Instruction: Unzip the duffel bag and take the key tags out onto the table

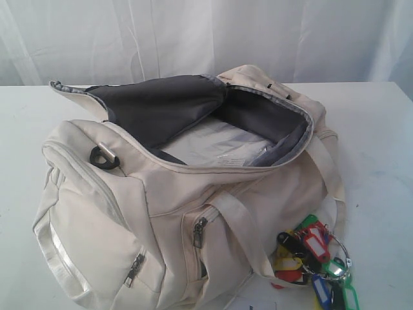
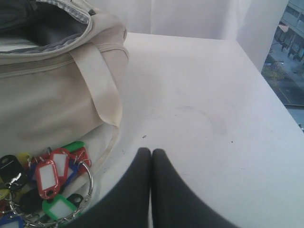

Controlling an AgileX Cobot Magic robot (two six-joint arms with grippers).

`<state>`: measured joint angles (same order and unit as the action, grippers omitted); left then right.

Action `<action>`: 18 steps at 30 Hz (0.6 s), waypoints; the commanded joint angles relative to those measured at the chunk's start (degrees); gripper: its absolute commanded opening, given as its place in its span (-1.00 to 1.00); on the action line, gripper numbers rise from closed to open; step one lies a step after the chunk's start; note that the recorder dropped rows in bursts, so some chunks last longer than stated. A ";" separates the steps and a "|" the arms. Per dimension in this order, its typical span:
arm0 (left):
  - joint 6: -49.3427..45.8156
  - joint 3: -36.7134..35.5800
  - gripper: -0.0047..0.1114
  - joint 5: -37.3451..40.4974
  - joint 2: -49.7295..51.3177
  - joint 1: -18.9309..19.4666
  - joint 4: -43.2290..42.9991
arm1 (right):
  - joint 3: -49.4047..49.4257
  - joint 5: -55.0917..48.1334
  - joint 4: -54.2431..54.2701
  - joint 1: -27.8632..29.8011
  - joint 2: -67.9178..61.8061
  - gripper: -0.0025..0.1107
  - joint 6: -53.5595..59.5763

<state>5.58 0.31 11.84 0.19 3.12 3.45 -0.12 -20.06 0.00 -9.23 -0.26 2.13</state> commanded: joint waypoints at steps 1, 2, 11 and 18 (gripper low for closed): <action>0.07 -0.31 -0.92 -0.25 -0.19 -0.64 0.07 | 0.12 0.41 0.00 0.27 0.26 -0.95 0.05; 0.07 -0.31 -0.92 -0.25 -0.19 -1.20 0.07 | 0.12 0.41 0.00 0.27 0.26 -0.95 0.05; 0.07 -0.31 -0.92 -0.25 -0.19 -2.65 0.07 | 0.12 0.41 0.00 0.27 0.26 -0.95 0.05; 0.07 -0.31 -0.92 -0.25 -0.19 -2.64 0.07 | 0.12 0.41 0.00 0.27 0.26 -0.95 0.05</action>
<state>5.58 0.31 11.84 0.19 0.79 3.45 -0.12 -20.06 0.00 -9.23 -0.26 2.13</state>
